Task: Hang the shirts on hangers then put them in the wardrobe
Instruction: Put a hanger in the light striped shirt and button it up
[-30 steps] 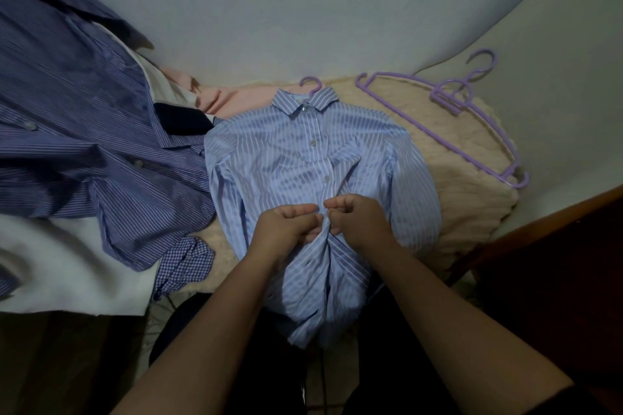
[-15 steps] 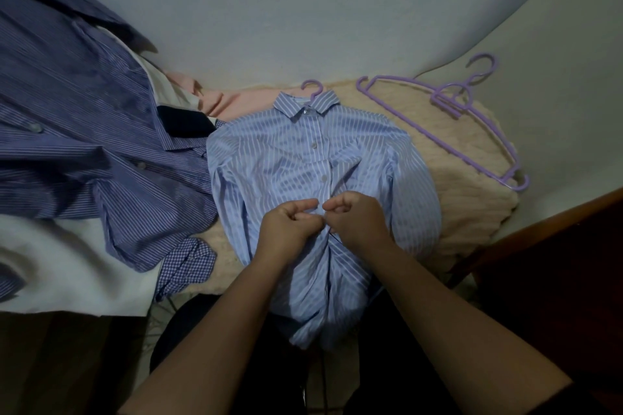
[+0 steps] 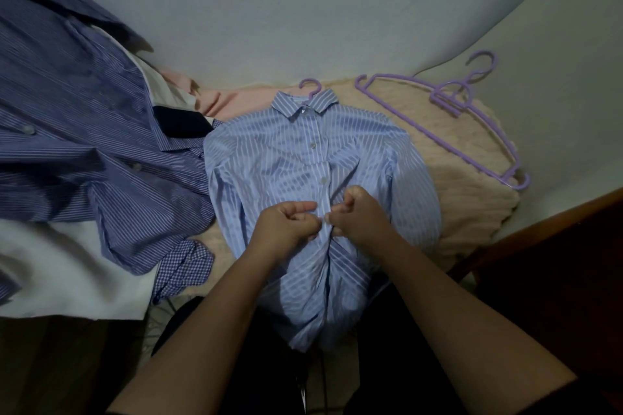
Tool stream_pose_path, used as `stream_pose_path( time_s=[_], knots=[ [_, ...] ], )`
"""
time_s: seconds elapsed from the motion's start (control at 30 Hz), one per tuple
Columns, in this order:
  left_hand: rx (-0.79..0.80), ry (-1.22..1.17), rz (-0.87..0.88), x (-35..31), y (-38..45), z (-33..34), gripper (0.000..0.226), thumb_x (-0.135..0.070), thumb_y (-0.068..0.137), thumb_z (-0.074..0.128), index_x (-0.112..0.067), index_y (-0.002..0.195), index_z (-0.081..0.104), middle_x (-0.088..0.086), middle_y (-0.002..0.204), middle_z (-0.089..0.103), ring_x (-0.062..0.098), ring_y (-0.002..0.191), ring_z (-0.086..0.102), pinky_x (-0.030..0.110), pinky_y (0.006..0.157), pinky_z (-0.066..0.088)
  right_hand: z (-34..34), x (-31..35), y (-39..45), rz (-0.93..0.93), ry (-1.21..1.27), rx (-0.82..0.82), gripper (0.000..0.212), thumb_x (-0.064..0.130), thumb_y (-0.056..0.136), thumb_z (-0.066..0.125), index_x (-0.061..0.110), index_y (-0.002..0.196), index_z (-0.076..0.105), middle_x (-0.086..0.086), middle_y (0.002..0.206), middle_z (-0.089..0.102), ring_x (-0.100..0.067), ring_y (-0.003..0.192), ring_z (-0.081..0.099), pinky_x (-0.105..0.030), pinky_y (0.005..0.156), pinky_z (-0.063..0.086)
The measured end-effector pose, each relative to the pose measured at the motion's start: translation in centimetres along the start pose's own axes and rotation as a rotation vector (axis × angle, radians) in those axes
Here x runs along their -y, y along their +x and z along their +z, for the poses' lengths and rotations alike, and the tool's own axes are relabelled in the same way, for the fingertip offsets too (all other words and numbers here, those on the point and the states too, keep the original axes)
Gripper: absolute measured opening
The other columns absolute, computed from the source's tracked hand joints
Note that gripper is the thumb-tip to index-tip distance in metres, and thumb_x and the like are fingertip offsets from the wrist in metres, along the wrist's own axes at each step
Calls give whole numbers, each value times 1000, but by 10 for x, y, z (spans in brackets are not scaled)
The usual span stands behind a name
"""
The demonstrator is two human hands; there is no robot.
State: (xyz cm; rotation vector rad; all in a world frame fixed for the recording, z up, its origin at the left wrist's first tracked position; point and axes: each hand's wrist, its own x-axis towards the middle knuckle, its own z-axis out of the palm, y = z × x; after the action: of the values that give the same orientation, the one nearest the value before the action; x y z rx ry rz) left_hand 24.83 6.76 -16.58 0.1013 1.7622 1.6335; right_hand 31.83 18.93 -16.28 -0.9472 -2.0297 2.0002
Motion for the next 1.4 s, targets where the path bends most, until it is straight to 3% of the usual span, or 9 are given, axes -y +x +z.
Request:
stream_pose_path(
  time_s=[0.13,0.37,0.57,0.73,0.87,1.0,1.1,1.23,1.4],
  knots=[
    [-103,144,108,9,3,3,15,-5,77,77,-19,79,72,-1,66,69,9,64,63,24,70,54,6,-2,-3,-141,-229,-184,36,-6,77,60,18,66,36,1,58,40,-14,53,39,-22,52,38],
    [-39,75,110,9,2,-1,14,-10,79,76,-22,72,79,9,77,74,20,76,67,36,79,54,2,0,-3,-104,-176,-74,21,-5,85,56,10,85,71,8,65,62,2,52,58,-9,53,47],
    [-19,-198,-59,1,2,3,8,4,83,67,1,89,71,8,68,68,11,57,61,18,59,52,1,-3,-5,39,190,-11,20,-6,88,57,9,85,70,-2,65,66,-6,52,59,-14,51,47],
    [-73,-180,-68,9,4,-3,15,1,81,71,4,96,70,11,72,69,16,63,62,21,60,54,-3,-7,1,-8,-42,12,18,-2,88,58,13,95,67,-3,79,65,-11,71,62,-23,71,55],
    [-213,249,62,15,12,-15,40,-18,78,79,-6,114,66,7,96,68,16,76,66,27,72,55,-15,-12,8,-101,-331,-98,29,3,86,62,5,115,64,-11,101,62,-19,84,61,-32,80,54],
    [-399,512,249,21,5,-12,29,-19,86,72,-18,113,60,-1,144,36,-16,75,53,0,69,36,-22,-12,10,-49,-532,-193,46,5,90,60,17,133,51,-12,152,18,-28,119,46,-17,91,33],
    [-473,508,244,28,1,-8,33,-18,88,69,-13,119,61,2,157,15,3,83,59,8,75,38,-23,-19,14,-8,-526,-241,51,3,89,57,20,137,48,-12,155,17,-27,139,26,-23,101,31],
    [-491,545,177,29,4,-11,35,-20,88,68,-10,121,64,9,145,43,16,115,54,13,85,35,-26,-22,17,-51,-552,-289,40,-1,89,54,6,129,56,-19,128,56,-31,113,54,-19,84,39],
    [-471,395,109,20,11,-23,27,-20,88,68,-8,112,70,7,108,71,16,94,65,27,87,50,-34,-17,14,-50,-500,-340,23,6,91,57,2,111,67,-18,113,65,-32,103,59,-28,78,43]
  ],
)
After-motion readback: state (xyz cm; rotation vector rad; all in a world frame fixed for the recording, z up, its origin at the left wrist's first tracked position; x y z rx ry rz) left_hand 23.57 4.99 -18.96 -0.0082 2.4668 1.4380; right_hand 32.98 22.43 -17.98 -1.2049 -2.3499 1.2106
